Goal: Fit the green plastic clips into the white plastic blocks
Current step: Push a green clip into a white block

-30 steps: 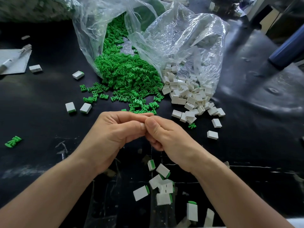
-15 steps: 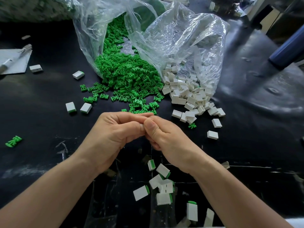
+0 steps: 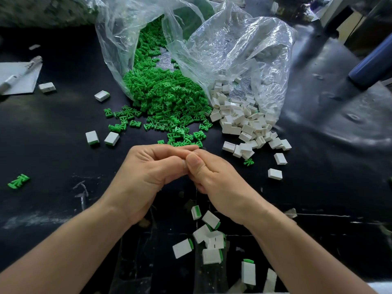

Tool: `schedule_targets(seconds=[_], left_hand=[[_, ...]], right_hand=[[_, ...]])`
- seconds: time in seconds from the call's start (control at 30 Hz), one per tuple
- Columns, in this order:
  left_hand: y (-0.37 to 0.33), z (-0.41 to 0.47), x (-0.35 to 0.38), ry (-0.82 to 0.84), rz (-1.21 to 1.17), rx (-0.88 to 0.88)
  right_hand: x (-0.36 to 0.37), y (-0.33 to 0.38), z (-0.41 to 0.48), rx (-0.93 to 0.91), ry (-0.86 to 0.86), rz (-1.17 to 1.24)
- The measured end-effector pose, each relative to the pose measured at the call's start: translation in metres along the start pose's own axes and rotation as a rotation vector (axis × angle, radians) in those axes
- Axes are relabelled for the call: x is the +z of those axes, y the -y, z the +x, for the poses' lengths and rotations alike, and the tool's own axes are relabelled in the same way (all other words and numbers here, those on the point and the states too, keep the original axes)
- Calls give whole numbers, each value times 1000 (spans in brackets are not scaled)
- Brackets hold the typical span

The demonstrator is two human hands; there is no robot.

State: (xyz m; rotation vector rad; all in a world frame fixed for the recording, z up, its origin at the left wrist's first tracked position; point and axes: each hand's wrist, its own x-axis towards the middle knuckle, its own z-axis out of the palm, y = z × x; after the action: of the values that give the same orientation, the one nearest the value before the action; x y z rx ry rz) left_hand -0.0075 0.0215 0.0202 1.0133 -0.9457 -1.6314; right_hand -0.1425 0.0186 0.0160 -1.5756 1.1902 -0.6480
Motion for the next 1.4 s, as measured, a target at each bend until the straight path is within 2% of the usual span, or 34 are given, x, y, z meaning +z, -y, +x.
schedule_targets(seconds=[0.7, 0.83, 0.93, 1.0, 1.07, 1.13, 1.3, 1.4], left_hand=[[1, 0, 3, -19, -52, -12], [-1, 1, 0, 6, -18, -20], [-3, 1, -1, 52, -10, -42], [-3, 1, -2, 71, -7, -55], [-3, 1, -2, 66, 6, -66], [-3, 1, -2, 39, 26, -62], [-4, 1, -3, -32, 195, -14], [-4, -3, 1, 43, 311, -13]], right_hand=[[2, -3, 1, -29, -39, 7], [-3, 1, 1, 28, 5, 151], [-12, 4, 2, 158, 84, 376], [-16, 6, 3, 204, 120, 403], [-19, 7, 2, 216, 118, 314], [-21, 7, 2, 212, 42, 144], [-36, -9, 9, 105, -355, -315], [-48, -16, 11, 57, -538, -536]])
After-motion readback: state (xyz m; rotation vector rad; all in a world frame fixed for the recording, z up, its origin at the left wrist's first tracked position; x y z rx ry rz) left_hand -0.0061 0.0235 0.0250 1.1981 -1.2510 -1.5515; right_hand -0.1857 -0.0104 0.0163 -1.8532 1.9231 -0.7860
